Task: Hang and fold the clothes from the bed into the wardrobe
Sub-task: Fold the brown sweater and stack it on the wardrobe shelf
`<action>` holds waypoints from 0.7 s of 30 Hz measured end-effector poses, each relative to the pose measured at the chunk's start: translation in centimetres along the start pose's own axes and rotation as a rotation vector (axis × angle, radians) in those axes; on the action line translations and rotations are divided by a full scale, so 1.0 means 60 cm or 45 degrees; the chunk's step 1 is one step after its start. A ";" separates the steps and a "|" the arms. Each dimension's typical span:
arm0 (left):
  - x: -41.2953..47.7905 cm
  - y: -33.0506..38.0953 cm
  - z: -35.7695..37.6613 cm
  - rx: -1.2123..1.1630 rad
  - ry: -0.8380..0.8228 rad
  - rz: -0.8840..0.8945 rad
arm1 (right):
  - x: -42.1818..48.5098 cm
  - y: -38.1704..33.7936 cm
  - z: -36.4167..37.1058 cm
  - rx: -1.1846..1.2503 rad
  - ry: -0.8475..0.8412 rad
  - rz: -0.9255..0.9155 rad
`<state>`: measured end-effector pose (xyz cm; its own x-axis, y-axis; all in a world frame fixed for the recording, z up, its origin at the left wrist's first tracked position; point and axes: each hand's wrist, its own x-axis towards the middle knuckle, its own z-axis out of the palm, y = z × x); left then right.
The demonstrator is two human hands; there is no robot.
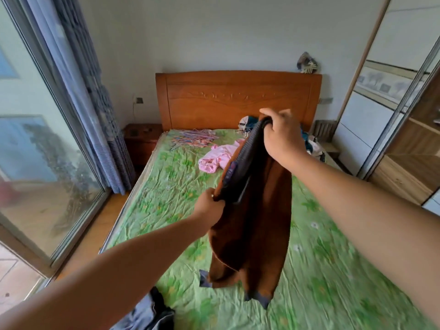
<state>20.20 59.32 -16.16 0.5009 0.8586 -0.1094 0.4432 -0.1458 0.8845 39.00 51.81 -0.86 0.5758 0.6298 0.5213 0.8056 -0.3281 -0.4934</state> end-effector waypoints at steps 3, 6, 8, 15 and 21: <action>0.038 0.013 -0.064 0.033 0.143 0.068 | 0.005 0.043 -0.018 0.106 0.044 0.093; 0.067 0.047 -0.122 0.099 0.240 0.233 | -0.002 0.078 -0.024 0.166 0.014 0.243; 0.071 0.075 -0.152 0.117 0.249 0.349 | -0.007 0.090 -0.026 0.181 -0.028 0.269; 0.022 0.126 -0.235 1.162 -0.153 0.720 | 0.001 0.103 -0.068 0.132 -0.278 0.307; -0.002 0.102 -0.254 1.485 0.025 0.994 | -0.013 0.104 -0.100 0.255 -0.553 0.313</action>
<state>11.53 65.78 -3.81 0.8950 0.3733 0.2442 0.4183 -0.8926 -0.1682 44.44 45.06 -0.16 0.5990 0.7986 0.0587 0.5875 -0.3885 -0.7099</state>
